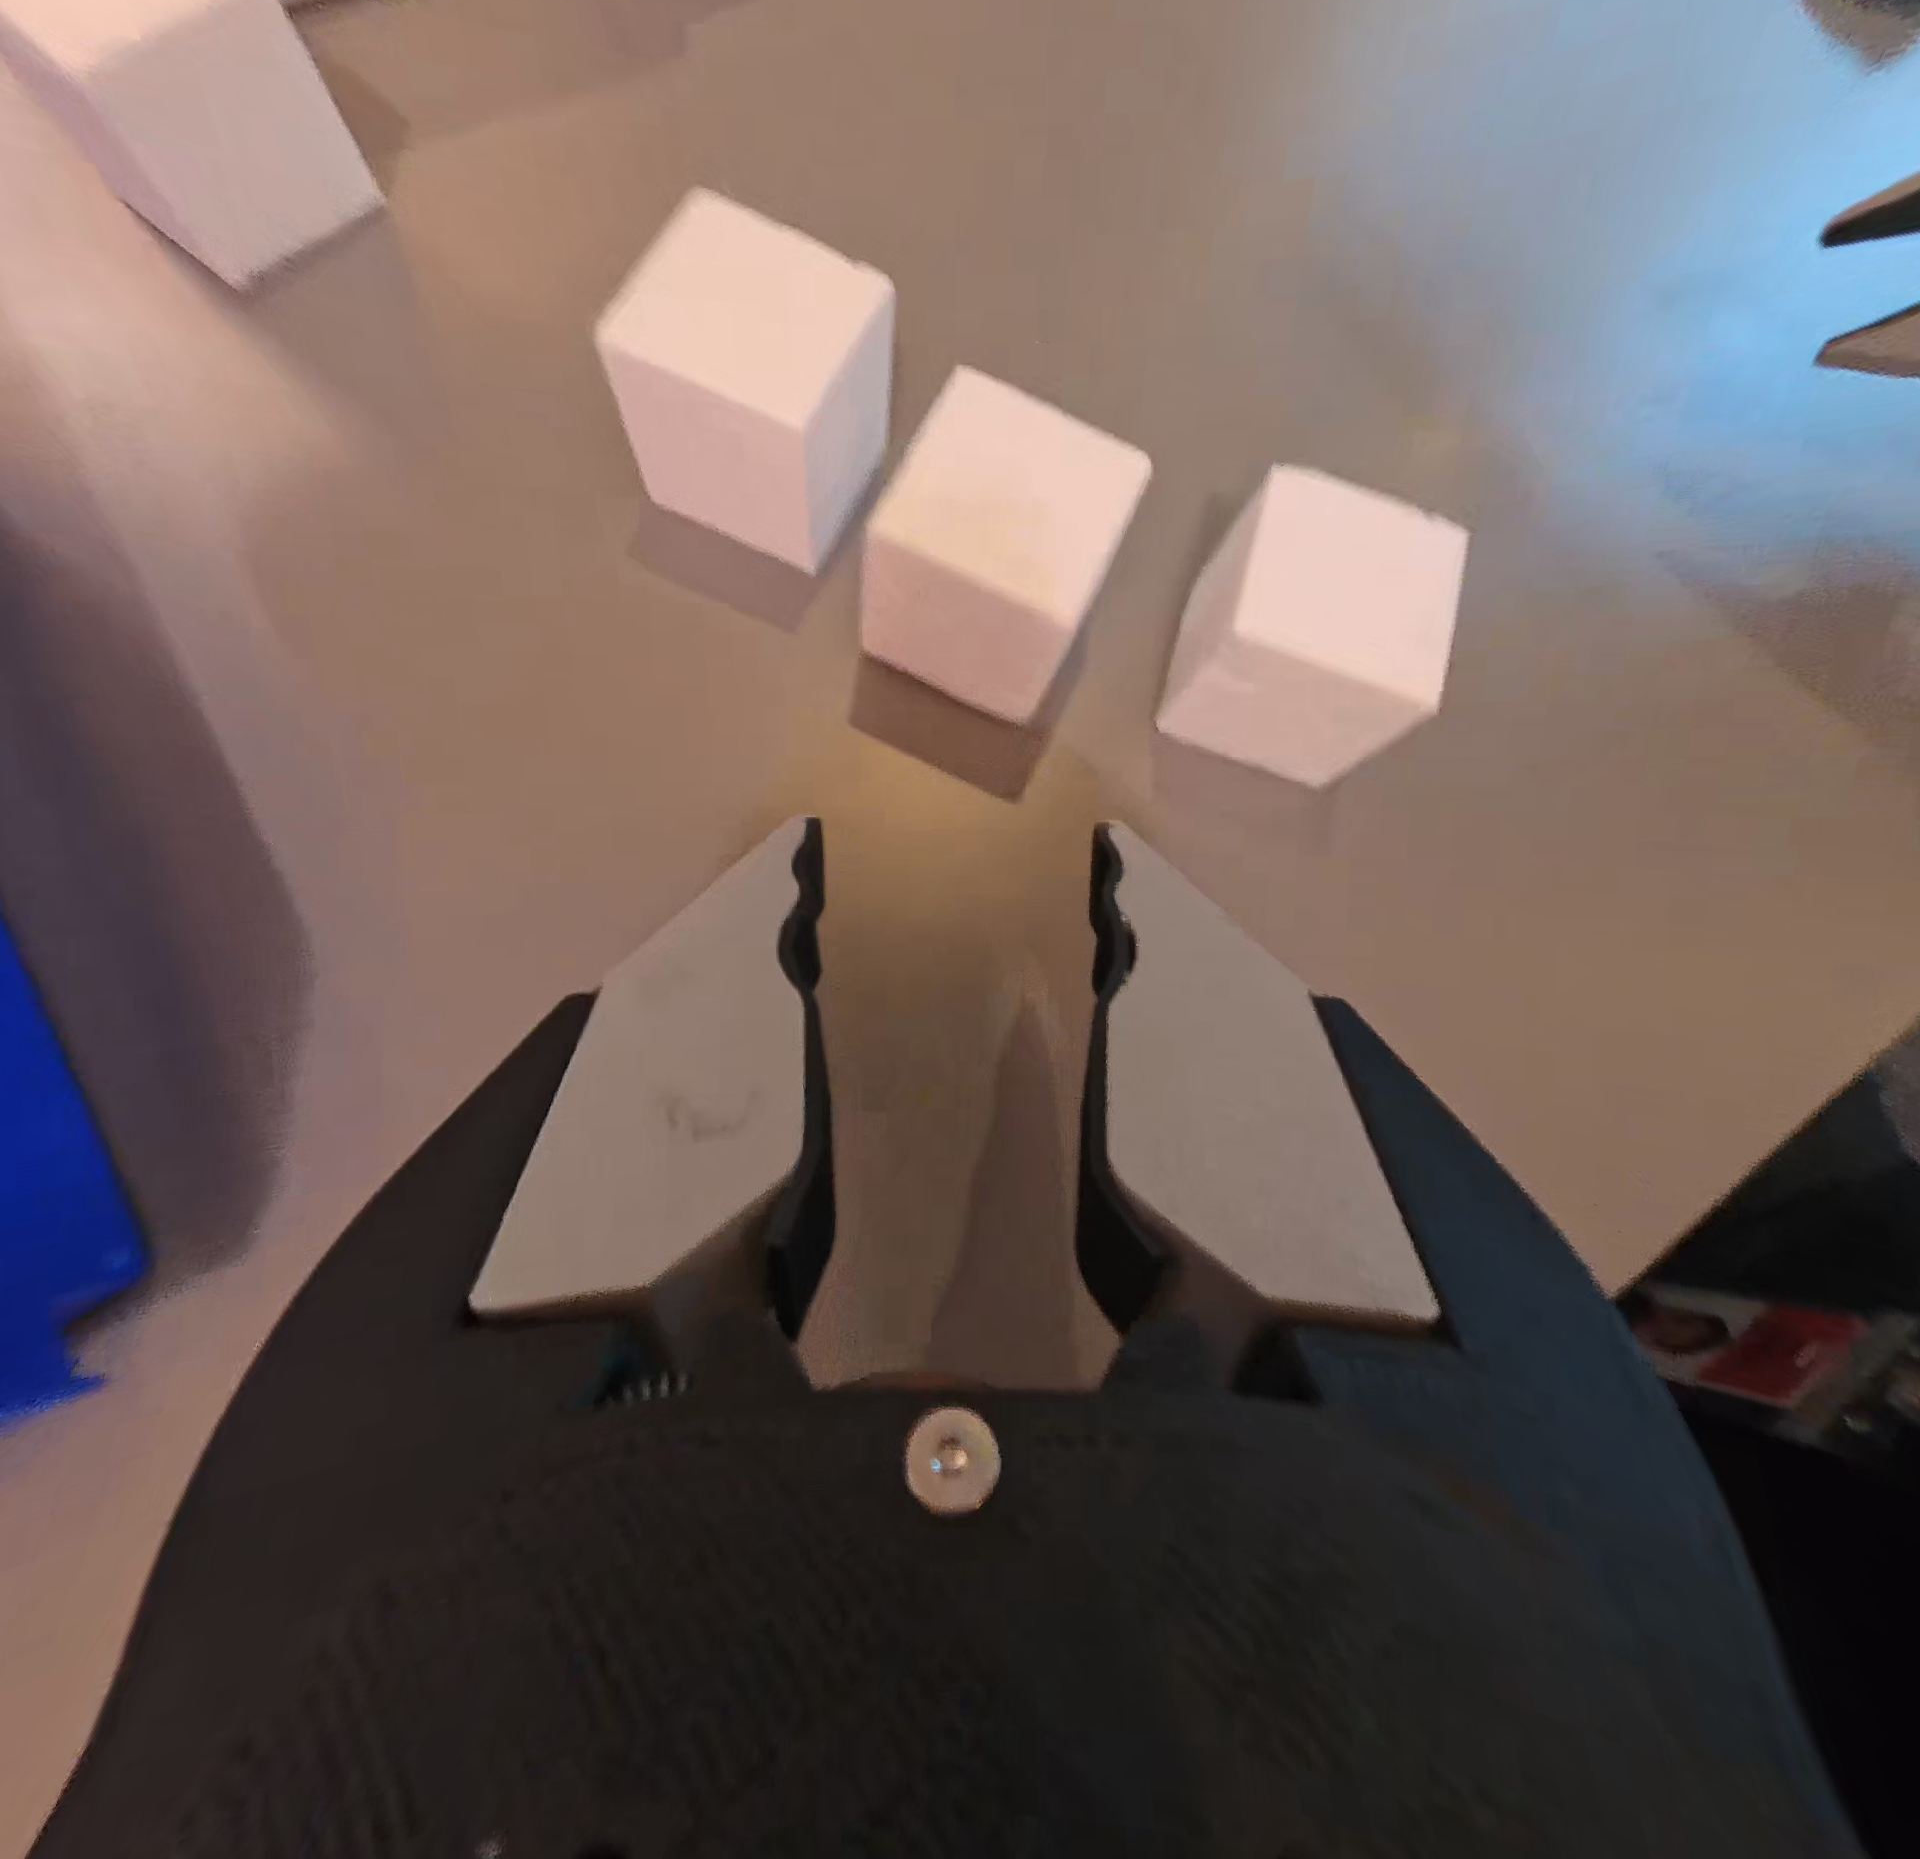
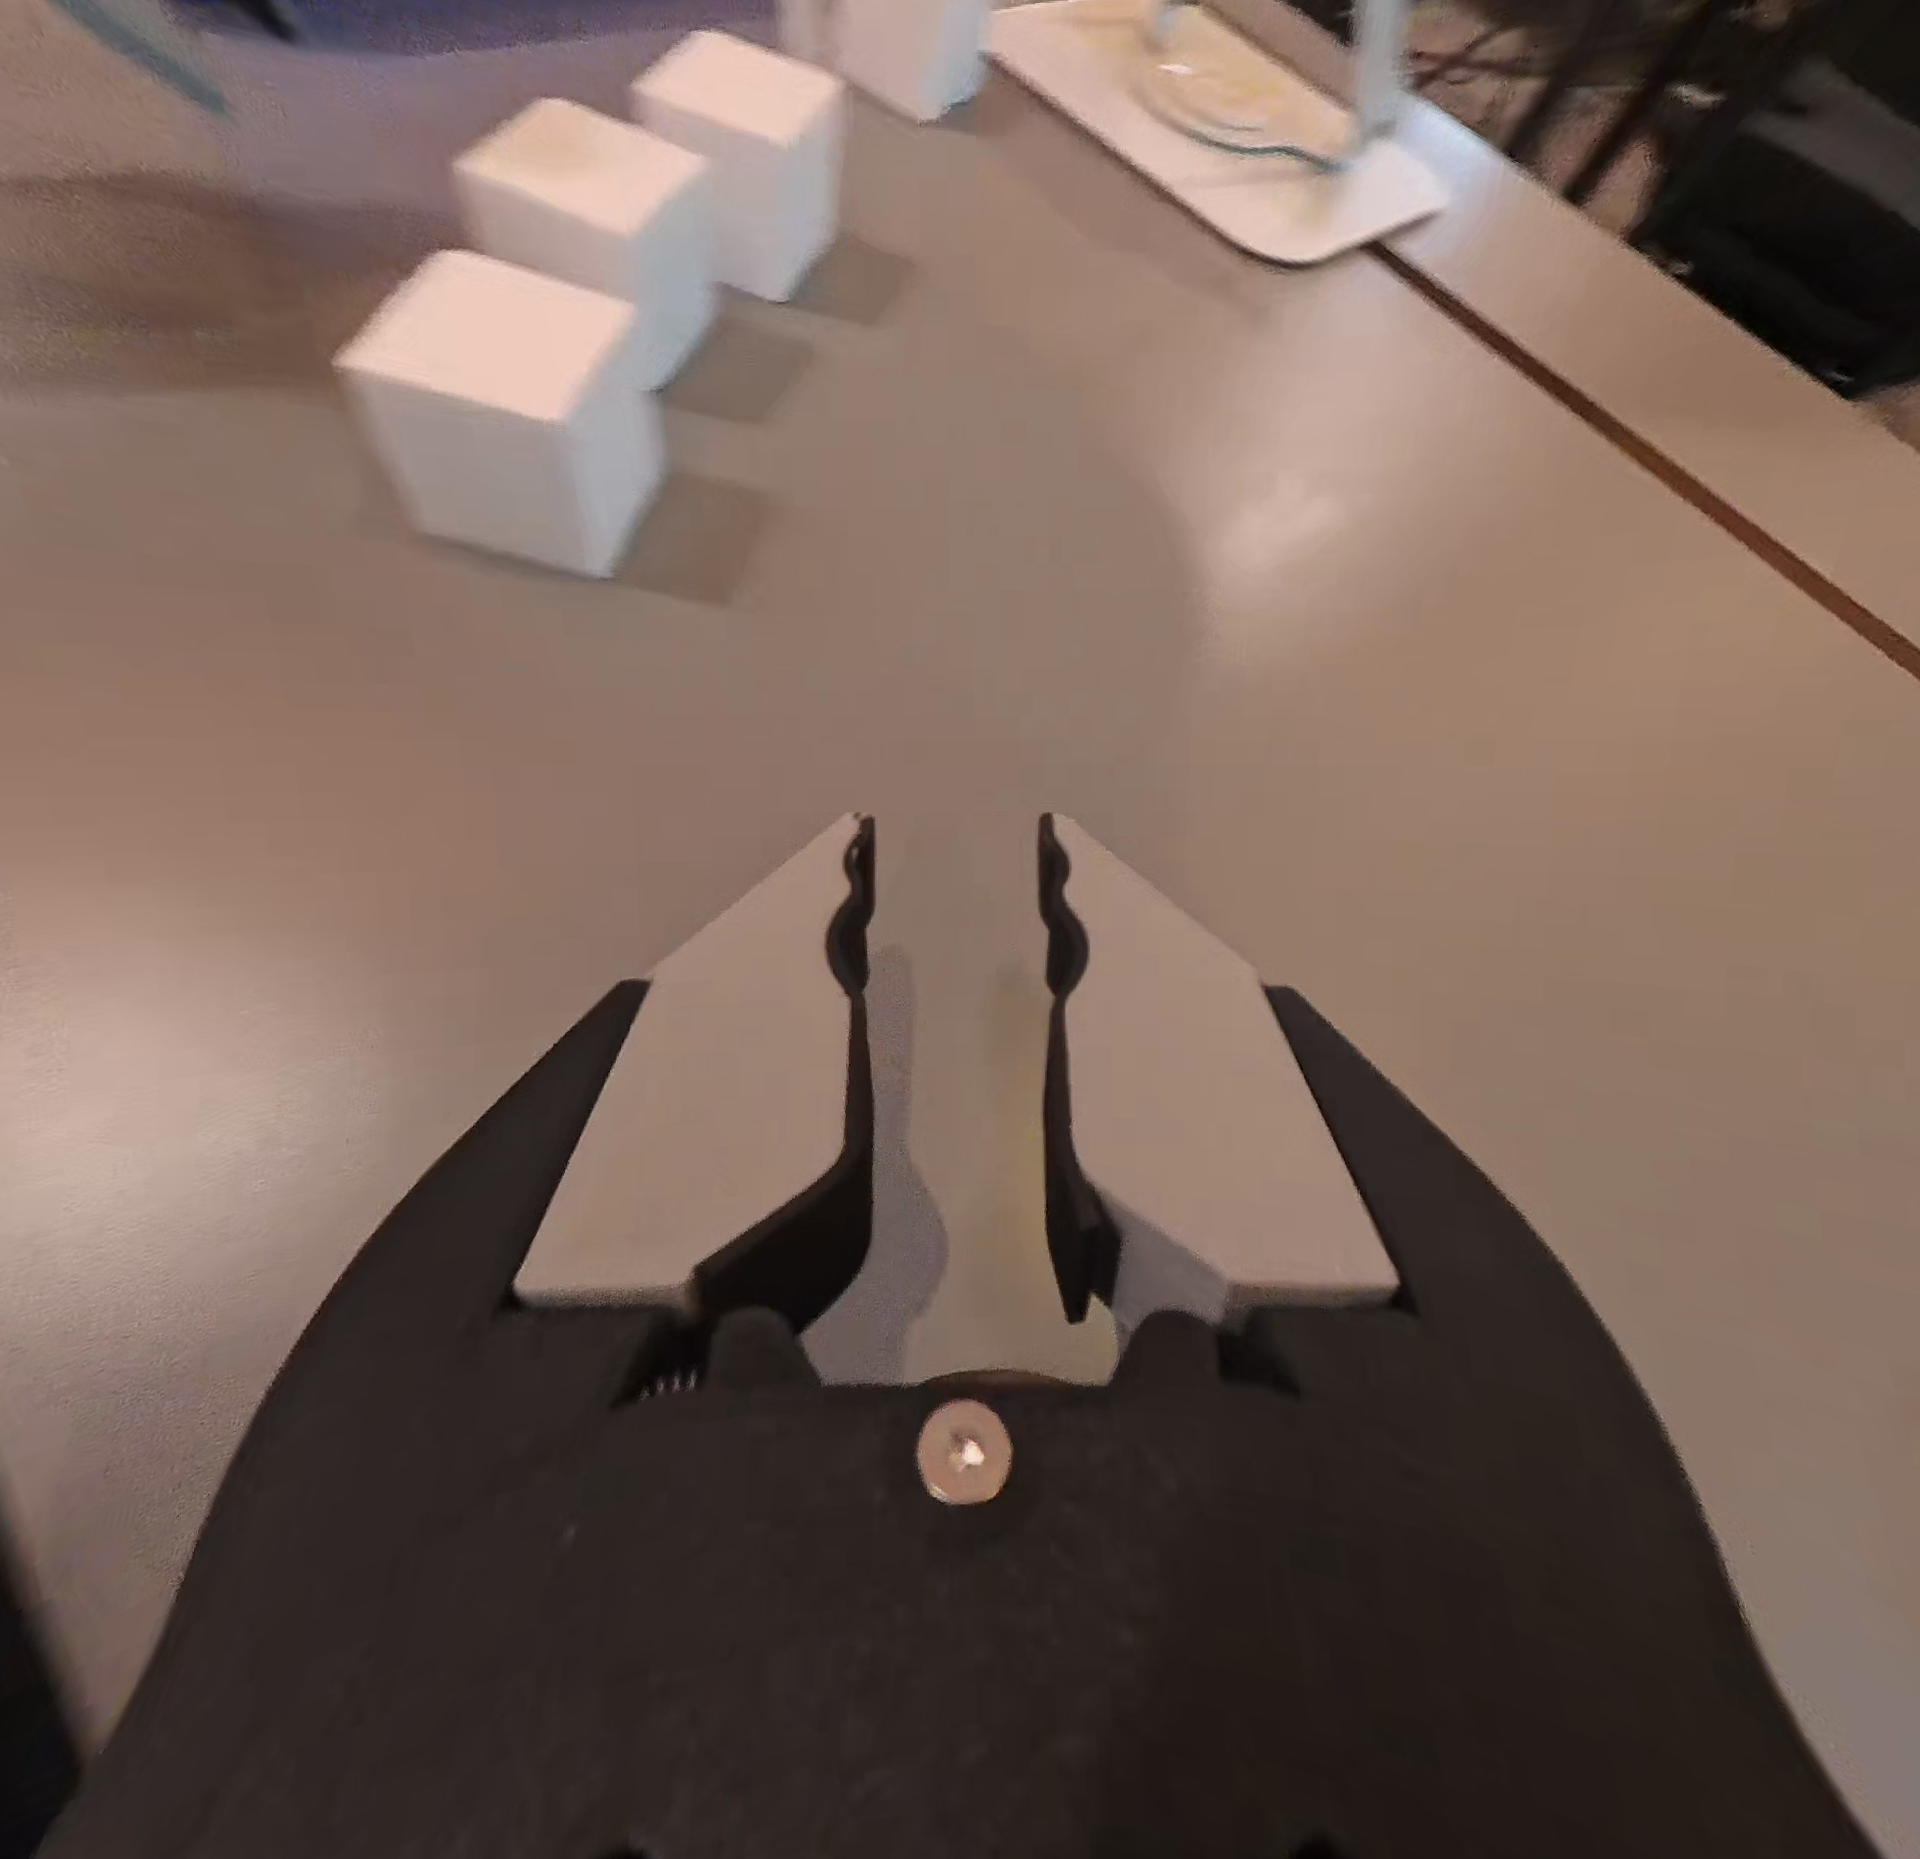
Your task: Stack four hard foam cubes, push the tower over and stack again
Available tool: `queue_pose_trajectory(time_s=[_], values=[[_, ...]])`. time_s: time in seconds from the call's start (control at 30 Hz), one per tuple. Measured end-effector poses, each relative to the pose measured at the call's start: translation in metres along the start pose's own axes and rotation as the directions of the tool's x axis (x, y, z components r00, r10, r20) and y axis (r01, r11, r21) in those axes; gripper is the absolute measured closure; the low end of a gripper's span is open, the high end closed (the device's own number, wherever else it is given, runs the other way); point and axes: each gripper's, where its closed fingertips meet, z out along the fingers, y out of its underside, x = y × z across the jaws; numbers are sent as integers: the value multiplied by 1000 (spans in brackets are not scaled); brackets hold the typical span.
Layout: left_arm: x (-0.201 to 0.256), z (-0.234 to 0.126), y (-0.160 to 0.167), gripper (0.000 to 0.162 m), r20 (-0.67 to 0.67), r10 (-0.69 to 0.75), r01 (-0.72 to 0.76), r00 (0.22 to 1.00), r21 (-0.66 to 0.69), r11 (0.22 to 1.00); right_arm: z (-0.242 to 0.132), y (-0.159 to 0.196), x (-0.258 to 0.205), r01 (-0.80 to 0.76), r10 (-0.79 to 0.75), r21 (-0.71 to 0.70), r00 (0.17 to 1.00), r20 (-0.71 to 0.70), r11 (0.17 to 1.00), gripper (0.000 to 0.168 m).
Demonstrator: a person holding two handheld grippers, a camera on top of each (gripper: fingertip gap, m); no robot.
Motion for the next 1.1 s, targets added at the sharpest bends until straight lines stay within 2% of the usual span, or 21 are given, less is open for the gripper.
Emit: queue_pose_trajectory(time_s=[0.17,0.27,0.43,0.6,0.7,0.8,0.9,1.03,1.1], values=[[-15,-5,-61,102,99,-3,-3,995,63,998,10,9,50,-112,117,60,989,-88,992,121],[-28,0,-92,102,147,-14,-1,989,102,995,10,12,50,-161,165,77,985,-51,984,120],[-47,25,-123,92,175,-52,29,983,132,991,7,21,56,-125,130,51,983,-129,991,116],[-56,54,-122,89,155,-93,73,984,130,989,0,20,59,-121,132,73,975,-181,990,118],[-52,58,-103,88,168,-85,62,982,134,989,-11,9,59,-155,171,102,970,-171,983,116],[-60,54,-81,83,251,-50,9,967,160,987,-12,-13,70,-137,159,110,961,-224,984,112],[-68,55,-70,78,260,-62,17,963,173,985,4,-39,84,-154,173,95,950,-258,984,95],[-61,52,-77,75,178,-58,20,982,210,978,34,-79,82,-163,183,111,962,-202,980,93],[-52,47,-85,78,105,-33,5,994,256,967,53,-92,79,-156,173,113,971,-164,981,94]])
